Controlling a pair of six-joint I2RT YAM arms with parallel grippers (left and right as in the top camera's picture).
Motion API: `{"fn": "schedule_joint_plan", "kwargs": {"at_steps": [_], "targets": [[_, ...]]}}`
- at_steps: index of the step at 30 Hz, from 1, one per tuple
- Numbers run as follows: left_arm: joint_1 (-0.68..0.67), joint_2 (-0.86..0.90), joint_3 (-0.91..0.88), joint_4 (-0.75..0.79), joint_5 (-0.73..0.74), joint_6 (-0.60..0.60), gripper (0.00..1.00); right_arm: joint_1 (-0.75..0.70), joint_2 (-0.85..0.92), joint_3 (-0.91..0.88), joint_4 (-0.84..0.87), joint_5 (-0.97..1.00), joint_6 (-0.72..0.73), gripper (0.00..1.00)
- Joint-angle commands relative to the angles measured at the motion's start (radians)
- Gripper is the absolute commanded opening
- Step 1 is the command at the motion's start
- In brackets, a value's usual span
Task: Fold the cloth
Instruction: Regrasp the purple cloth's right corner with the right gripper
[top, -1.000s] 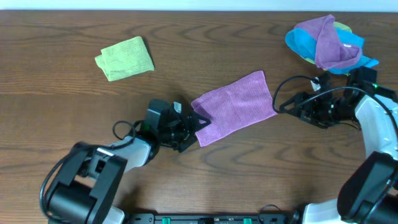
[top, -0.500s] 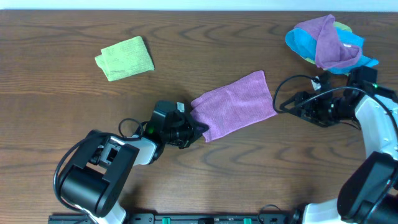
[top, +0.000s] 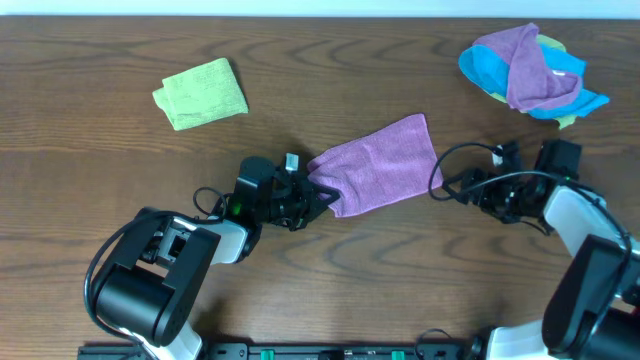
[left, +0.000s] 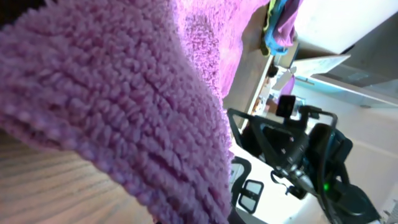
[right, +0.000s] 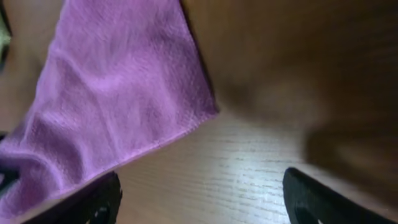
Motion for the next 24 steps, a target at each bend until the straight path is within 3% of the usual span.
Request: {"fn": "schedule_joint_plan", "kwargs": {"at_steps": [1,9,17,22,24], "targets": [[0.007,0.008,-0.002,0.003,0.043,0.000,0.06,0.039,-0.007,-0.027,0.062,-0.007,0.106,0.82],[0.007,0.008,-0.002,0.003,0.071,0.000,0.06,0.139,0.055,-0.028,0.224,0.070,0.245,0.80],[0.007,0.008,-0.002,0.003,0.103,0.000,0.06,0.170,0.166,-0.027,0.303,0.084,0.296,0.77],[0.007,0.008,-0.002,0.003,0.111,0.000,0.06,0.209,0.216,-0.027,0.332,0.085,0.309,0.67],[0.013,0.008,-0.002,0.003,0.120,0.000,0.06,0.230,0.223,-0.027,0.348,0.085,0.314,0.58]]}}
